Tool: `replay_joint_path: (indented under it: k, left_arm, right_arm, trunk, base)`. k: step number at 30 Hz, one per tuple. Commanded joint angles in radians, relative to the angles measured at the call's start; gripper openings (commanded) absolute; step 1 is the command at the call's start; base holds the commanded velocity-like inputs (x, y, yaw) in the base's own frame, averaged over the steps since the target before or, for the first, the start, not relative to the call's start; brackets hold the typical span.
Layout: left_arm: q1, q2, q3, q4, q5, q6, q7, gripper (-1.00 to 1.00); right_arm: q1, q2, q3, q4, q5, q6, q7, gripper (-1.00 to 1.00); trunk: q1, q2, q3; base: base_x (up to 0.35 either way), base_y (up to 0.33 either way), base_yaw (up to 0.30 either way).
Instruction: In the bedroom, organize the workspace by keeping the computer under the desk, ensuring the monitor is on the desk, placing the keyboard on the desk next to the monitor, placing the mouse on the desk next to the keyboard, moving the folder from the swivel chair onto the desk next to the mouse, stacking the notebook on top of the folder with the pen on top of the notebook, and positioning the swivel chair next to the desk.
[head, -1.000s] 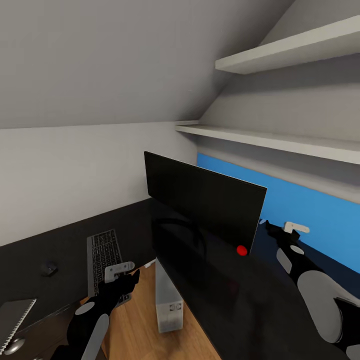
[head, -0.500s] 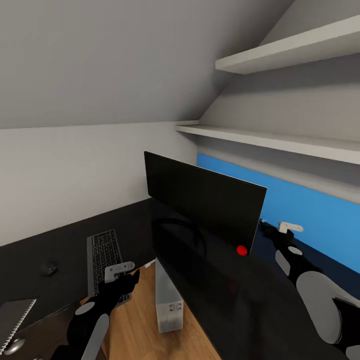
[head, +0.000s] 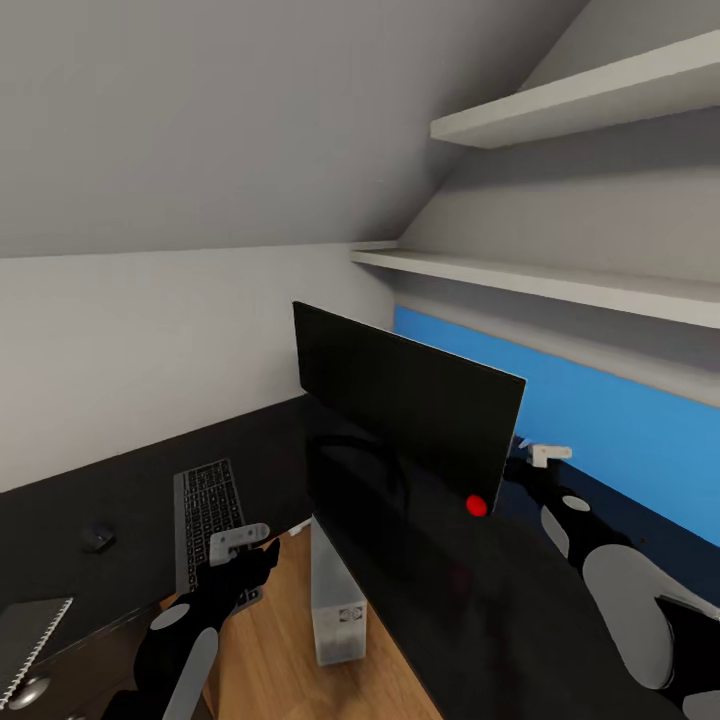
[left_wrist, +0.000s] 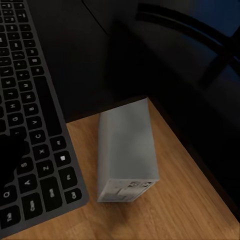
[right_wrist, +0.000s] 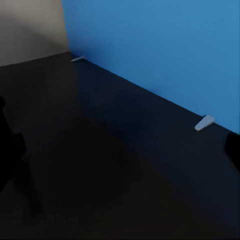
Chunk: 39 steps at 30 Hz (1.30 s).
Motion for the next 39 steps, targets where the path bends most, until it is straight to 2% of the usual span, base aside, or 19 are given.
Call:
replay_joint_path:
  k: [1,2,4,7,9,11,12,13,20,28,39]
  left_arm:
    - [-0.001,0.0,-0.001,-0.001,0.011,0.003,0.009,1.0]
    - [-0.001,0.0,0.0,-0.001,0.009,0.004,0.009,1.0]
    - [-0.001,0.0,0.0,-0.001,0.009,0.004,0.009,1.0]
    - [-0.001,0.0,0.0,-0.001,0.009,0.005,0.009,1.0]
    - [-0.001,0.0,0.001,-0.001,0.009,0.004,0.009,1.0]
    - [-0.001,0.0,0.001,-0.001,0.009,0.005,0.009,1.0]
    - [-0.001,0.0,0.001,-0.001,0.009,0.005,0.009,1.0]
    - [-0.001,0.0,0.001,-0.001,0.009,0.005,0.009,1.0]
    - [-0.001,0.0,0.0,-0.001,0.009,0.005,0.009,1.0]
    - [-0.001,0.0,0.0,-0.001,0.009,0.005,0.009,1.0]
    - [-0.001,0.0,0.0,-0.001,0.009,0.005,0.009,1.0]
  right_arm:
    - [-0.001,0.001,-0.009,0.005,0.01,-0.004,0.013,1.0]
    - [0.0,0.013,-0.009,0.021,0.013,-0.005,0.056,1.0]
    - [0.0,0.021,-0.009,0.025,0.014,-0.005,0.082,1.0]
    - [0.001,0.034,-0.009,0.027,0.014,-0.004,0.098,1.0]
    - [0.003,0.061,-0.009,0.028,0.028,-0.004,0.104,1.0]
    - [0.007,0.078,-0.009,0.028,0.063,-0.004,0.103,1.0]
    - [0.013,0.111,-0.009,0.028,0.119,-0.005,0.1,1.0]
    - [0.018,0.127,-0.009,0.028,0.131,-0.006,0.099,1.0]
    - [0.025,0.145,-0.009,0.028,0.138,-0.006,0.099,1.0]
    - [0.027,0.148,-0.009,0.028,0.138,-0.006,0.103,1.0]
    - [0.027,0.147,-0.009,0.028,0.138,-0.006,0.101,1.0]
  trunk:
    - [0.0,-0.001,-0.001]
    - [0.0,-0.001,-0.001]
    - [0.0,-0.001,-0.001]
    - [0.0,-0.001,-0.001]
    - [0.0,-0.001,-0.002]
    - [0.0,-0.001,-0.002]
    - [0.0,-0.001,-0.002]
    - [0.0,-0.001,-0.003]
    - [0.0,-0.001,-0.005]
    - [0.0,-0.001,-0.007]
    - [0.0,-0.001,-0.007]
  base:
    - [0.0,0.0,0.0]
    - [0.0,0.0,0.0]
    - [0.0,0.0,0.0]
    - [0.0,0.0,0.0]
    - [0.0,0.0,0.136]
    - [0.0,0.0,0.206]
    - [0.0,0.0,0.247]
    - [0.0,0.0,0.252]
    - [0.0,0.0,0.255]
    - [0.0,0.0,0.252]
    - [0.0,0.0,0.039]
